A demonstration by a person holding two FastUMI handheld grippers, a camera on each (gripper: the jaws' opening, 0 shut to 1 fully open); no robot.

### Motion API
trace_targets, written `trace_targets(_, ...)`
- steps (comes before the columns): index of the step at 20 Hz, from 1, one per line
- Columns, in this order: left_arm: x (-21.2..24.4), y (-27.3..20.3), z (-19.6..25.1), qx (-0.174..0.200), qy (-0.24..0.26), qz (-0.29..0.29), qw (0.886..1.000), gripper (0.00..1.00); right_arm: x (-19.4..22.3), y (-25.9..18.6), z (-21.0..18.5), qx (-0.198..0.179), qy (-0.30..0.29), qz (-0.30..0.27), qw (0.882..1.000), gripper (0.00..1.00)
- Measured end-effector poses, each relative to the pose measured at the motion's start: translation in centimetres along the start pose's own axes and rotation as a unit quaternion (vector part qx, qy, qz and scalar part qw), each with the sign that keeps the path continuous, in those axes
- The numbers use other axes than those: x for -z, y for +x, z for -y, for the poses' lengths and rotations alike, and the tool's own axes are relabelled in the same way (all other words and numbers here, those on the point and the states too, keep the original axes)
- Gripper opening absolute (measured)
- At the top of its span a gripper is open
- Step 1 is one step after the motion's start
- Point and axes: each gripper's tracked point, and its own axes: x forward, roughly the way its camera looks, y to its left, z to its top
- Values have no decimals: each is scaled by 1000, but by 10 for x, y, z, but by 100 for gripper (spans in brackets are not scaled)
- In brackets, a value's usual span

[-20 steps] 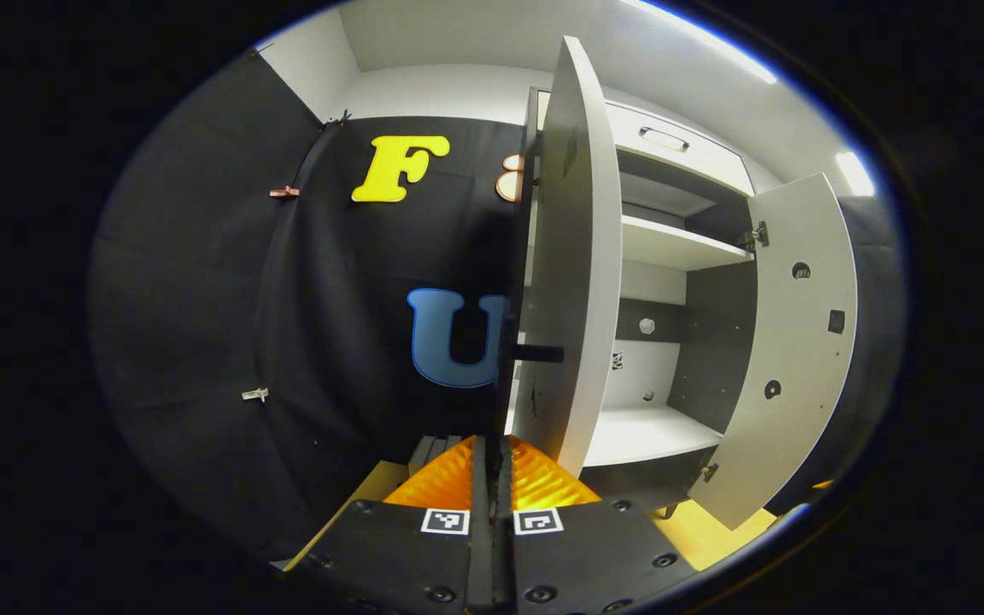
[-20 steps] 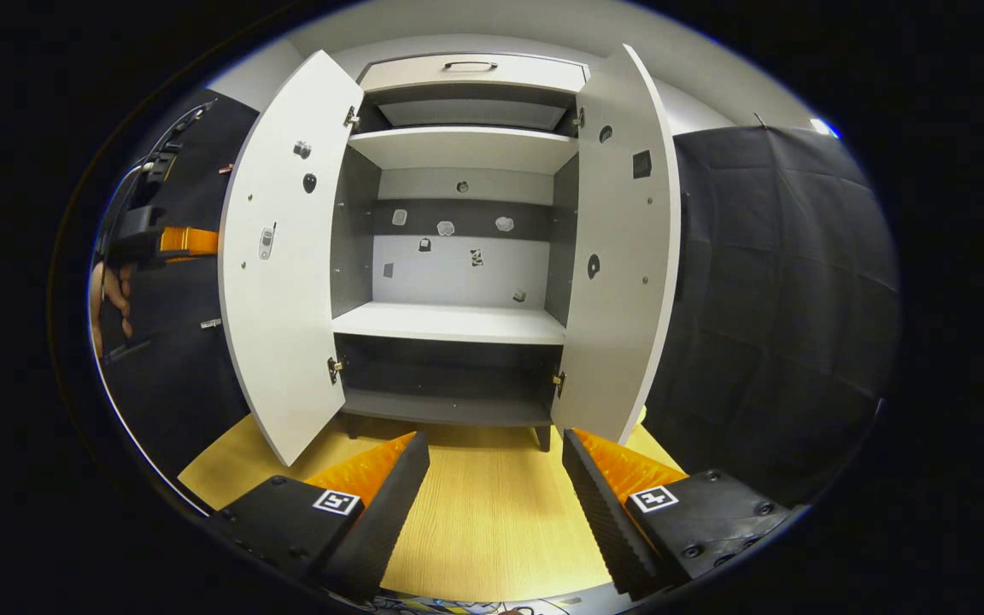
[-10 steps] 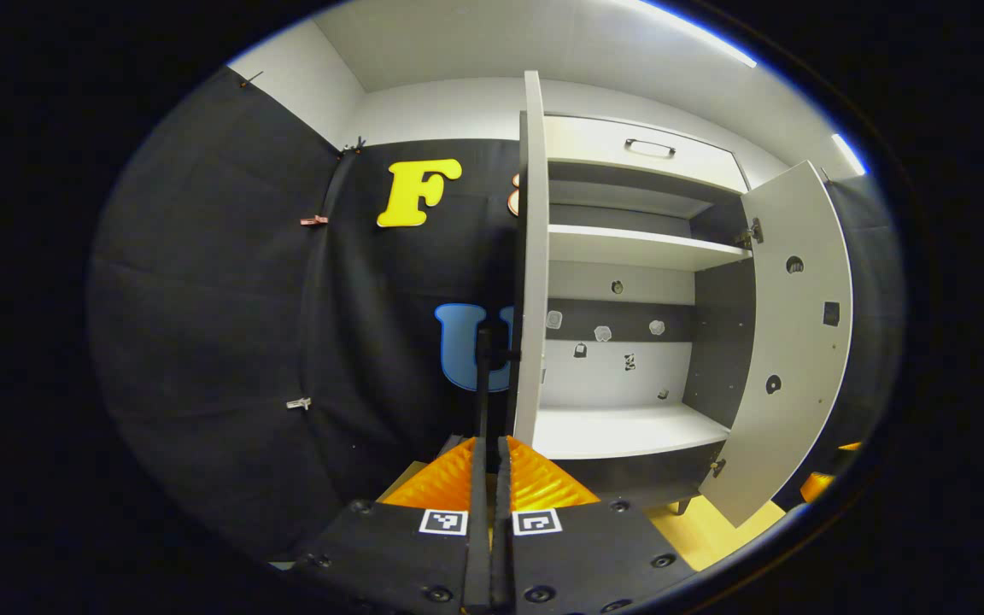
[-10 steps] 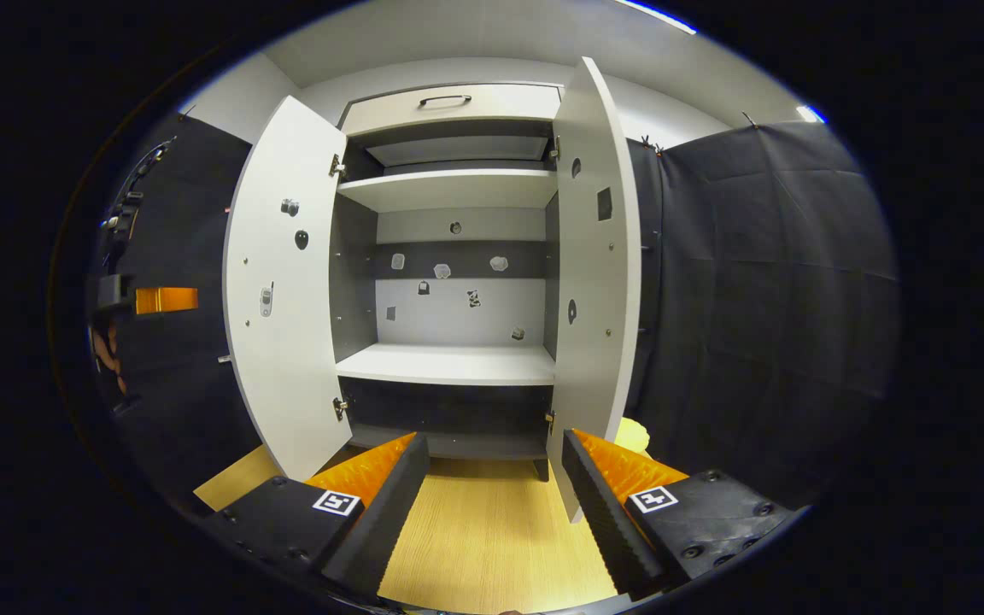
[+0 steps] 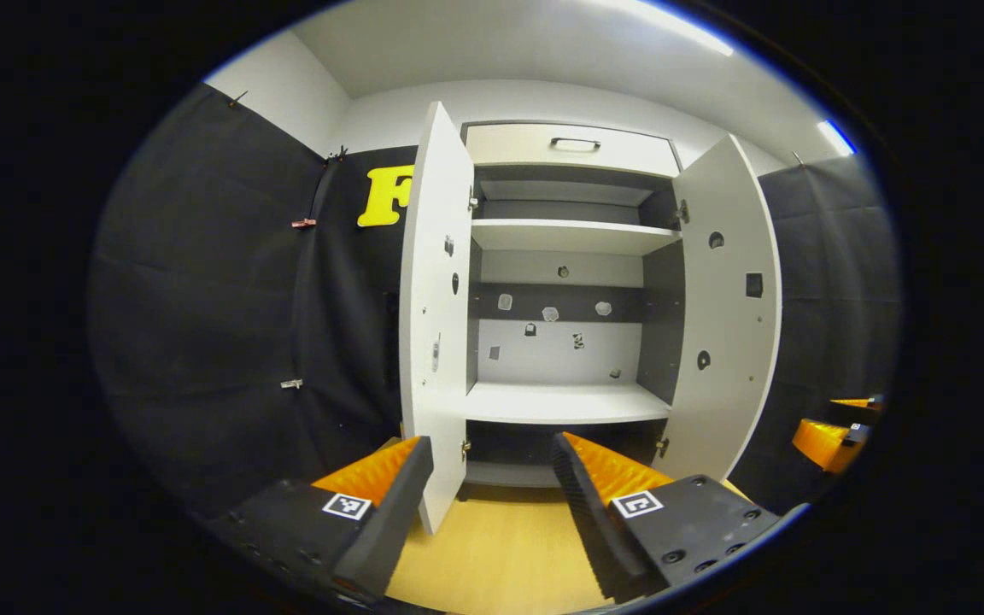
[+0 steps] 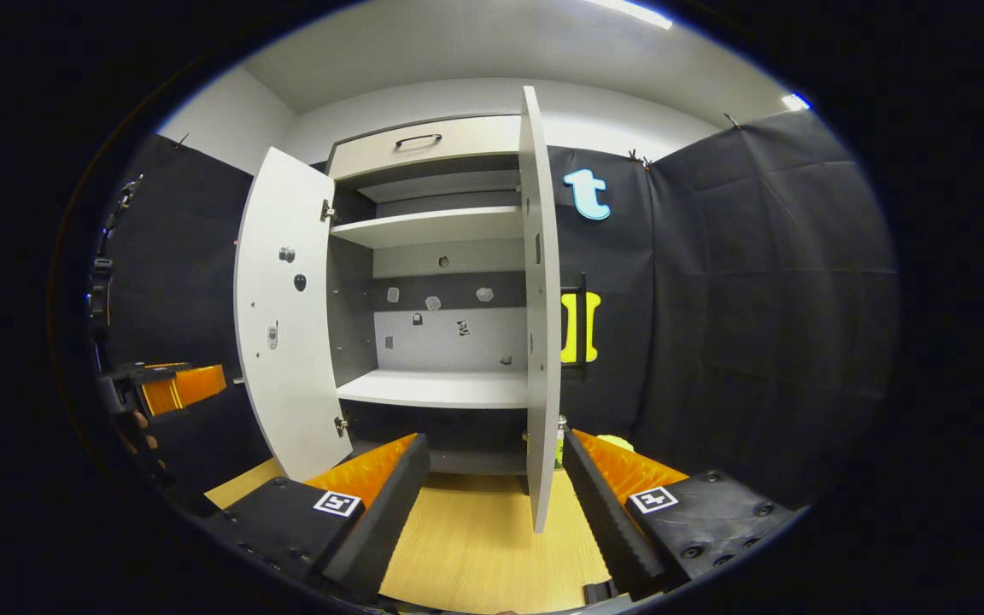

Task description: Open the right door of the double-door shoe cabinet with the right hand, and open the left door with the left hand.

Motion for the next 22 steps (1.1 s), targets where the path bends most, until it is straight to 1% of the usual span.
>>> trace_targets(1,-1,-5,7,4,-1,5,1000,93,0,-1,0,-3,2,-2,1000,98)
trace_targets(3,-7,-9,12,6,4,17,1000,96,-5,0,4,-5,10,5,1000,98)
trace_targets(6,-15,-5,13,11,15,24,1000,95,-10,5,8,4,15,13,1000,98)
trace_targets(9,-17,0,3,4,21,27,999,95,-8,13,9,7,15,10,1000,98)
trace_targets(11,-14,3,-1,4,19,27,999,95,-2,15,9,11,14,1,1000,98)
trace_targets(14,0,10,-6,21,28,16,999,95,11,14,8,19,16,-10,1000,99)
trace_targets(16,7,17,-16,20,39,9,999,96,27,14,12,35,3,-27,999,98)
trace_targets(17,9,19,-20,18,36,3,999,95,29,13,11,38,2,-31,999,98)
trace_targets(19,12,25,-30,11,15,-9,1000,95,25,18,10,43,-11,-20,999,99)
trace_targets(22,16,35,-44,5,-11,-8,1000,96,22,34,5,51,-25,-14,998,99)
